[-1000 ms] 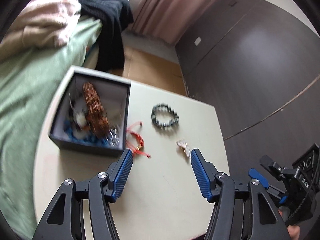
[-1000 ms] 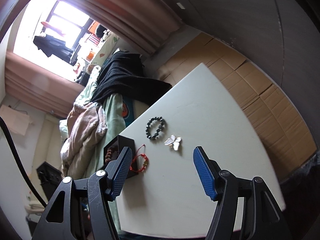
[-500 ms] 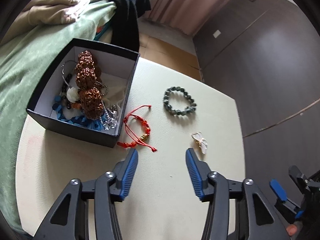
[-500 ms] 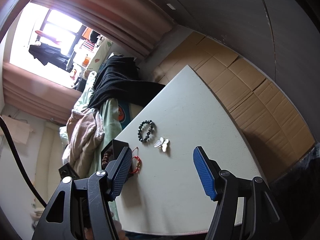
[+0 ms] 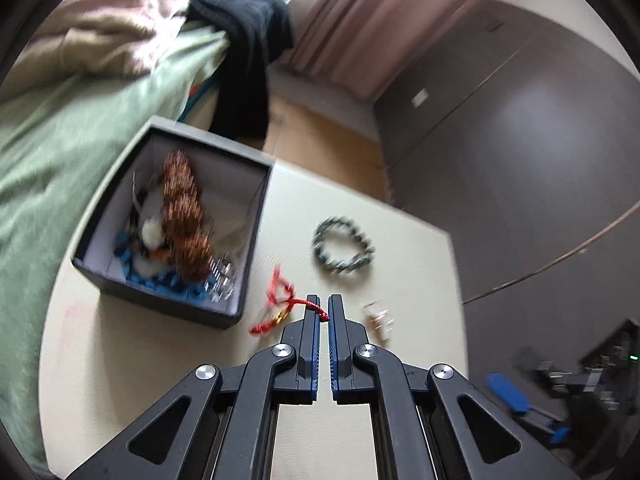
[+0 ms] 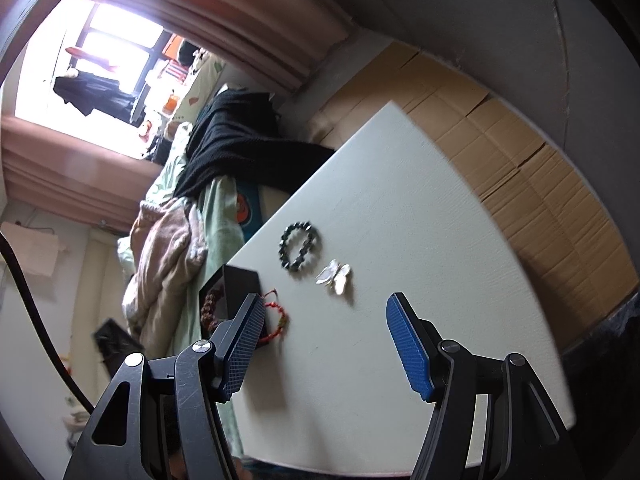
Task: Organize jewelry
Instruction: 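Grasp the red string bracelet on the table with the left gripper, then lift red bracelet over the box with left while right grasps butterfly brooch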
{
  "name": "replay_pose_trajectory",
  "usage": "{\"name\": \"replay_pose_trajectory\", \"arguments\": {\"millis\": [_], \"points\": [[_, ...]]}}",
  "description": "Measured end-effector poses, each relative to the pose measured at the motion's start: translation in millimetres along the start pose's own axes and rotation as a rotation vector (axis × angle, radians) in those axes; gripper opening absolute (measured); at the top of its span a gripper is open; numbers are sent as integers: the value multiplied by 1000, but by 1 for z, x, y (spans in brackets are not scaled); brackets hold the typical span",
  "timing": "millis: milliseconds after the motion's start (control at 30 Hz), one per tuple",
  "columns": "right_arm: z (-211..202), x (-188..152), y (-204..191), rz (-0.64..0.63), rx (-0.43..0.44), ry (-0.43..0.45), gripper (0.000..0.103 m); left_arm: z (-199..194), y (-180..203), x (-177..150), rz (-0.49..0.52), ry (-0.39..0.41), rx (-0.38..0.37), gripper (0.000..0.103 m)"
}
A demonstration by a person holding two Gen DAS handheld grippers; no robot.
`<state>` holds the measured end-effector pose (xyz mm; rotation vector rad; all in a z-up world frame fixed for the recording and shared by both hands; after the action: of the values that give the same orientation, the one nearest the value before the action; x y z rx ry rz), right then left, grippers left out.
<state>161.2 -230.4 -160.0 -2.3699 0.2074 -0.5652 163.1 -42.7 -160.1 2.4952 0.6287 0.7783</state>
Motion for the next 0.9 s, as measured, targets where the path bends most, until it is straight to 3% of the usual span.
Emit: {"name": "replay_pose_trajectory", "arguments": {"millis": [433, 600, 900], "points": [[43, -9, -7, -98, -100, -71, 64, -51, 30, 42, 49, 103, -149, 3], [63, -9, -5, -106, -136, -102, 64, -67, 30, 62, 62, 155, -164, 3], [108, -11, -12, -96, -142, -181, 64, -63, 10, 86, 24, 169, -165, 3]]}}
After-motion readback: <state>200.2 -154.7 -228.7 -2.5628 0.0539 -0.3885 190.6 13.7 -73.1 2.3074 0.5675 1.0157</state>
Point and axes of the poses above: each gripper's, at about its wrist camera, not at the fingertips, and z roughly the way its jaws point, y to its right, x to its top, the point moved 10 cm from there along z, roughly the way its jaws point, and after that the axes turned 6 degrees about -z, right-handed, at the moved point
